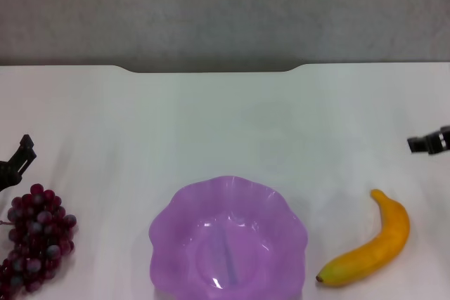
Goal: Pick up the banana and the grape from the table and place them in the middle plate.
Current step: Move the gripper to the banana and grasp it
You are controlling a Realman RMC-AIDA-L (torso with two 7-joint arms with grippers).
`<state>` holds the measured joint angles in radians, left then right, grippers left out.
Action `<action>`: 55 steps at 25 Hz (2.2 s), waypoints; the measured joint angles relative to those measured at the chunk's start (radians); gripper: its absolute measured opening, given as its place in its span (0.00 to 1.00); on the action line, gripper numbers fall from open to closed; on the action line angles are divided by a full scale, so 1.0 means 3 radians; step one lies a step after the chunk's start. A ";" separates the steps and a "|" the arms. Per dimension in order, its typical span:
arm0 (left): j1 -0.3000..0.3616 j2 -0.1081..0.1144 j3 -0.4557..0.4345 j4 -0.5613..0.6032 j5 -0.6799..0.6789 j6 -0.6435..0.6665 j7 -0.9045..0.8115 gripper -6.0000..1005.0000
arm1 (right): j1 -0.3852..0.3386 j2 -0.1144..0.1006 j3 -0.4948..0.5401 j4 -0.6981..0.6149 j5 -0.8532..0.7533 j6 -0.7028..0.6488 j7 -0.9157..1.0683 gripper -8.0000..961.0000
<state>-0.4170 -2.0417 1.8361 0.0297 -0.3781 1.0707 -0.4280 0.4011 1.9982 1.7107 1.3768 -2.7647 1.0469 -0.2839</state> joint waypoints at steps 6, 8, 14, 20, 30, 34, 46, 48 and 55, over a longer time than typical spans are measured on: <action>-0.0008 0.0000 0.0000 0.0017 -0.0002 0.0000 0.0000 0.86 | 0.0152 0.0015 -0.0033 -0.0254 -0.0019 -0.0464 0.0213 0.66; -0.0008 0.0000 0.0000 0.0018 -0.0002 0.0000 0.0000 0.86 | 0.0201 0.0018 -0.0052 -0.0368 -0.0013 -0.0583 0.0246 0.66; -0.0007 0.0000 0.0000 0.0019 -0.0006 0.0000 0.0000 0.86 | 0.0102 0.0019 -0.0089 -0.0453 0.0072 -0.0952 0.0463 0.64; -0.0008 0.0000 0.0000 0.0017 -0.0008 0.0000 0.0003 0.86 | 0.0209 -0.0007 -0.0066 -0.0444 0.0196 -0.0365 0.0355 0.60; -0.0011 0.0000 0.0000 0.0017 -0.0008 0.0000 0.0006 0.86 | 0.0461 -0.0016 0.0171 -0.0466 0.0749 0.0812 -0.0685 0.62; -0.0011 0.0000 -0.0005 0.0014 -0.0008 0.0000 0.0010 0.86 | 0.0549 -0.0014 0.0174 -0.0558 0.0810 0.1400 -0.1541 0.62; 0.0021 0.0016 -0.0010 -0.0005 -0.0052 0.0000 0.0021 0.86 | 0.0900 -0.0037 0.0189 -0.0690 0.0411 0.2335 -0.2293 0.62; 0.0023 0.0020 -0.0010 -0.0006 -0.0053 0.0000 0.0021 0.86 | 0.0950 -0.0043 0.0189 -0.0607 0.0303 0.2379 -0.2321 0.62; 0.0023 0.0025 -0.0022 0.0006 -0.0062 0.0008 0.0021 0.86 | 0.0915 0.0003 0.0246 -0.0471 0.0014 0.1816 -0.1884 0.62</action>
<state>-0.4103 -2.0341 1.8296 0.0316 -0.3966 1.0731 -0.4217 0.6757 1.9990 1.7846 1.2356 -2.7604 1.5917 -0.8493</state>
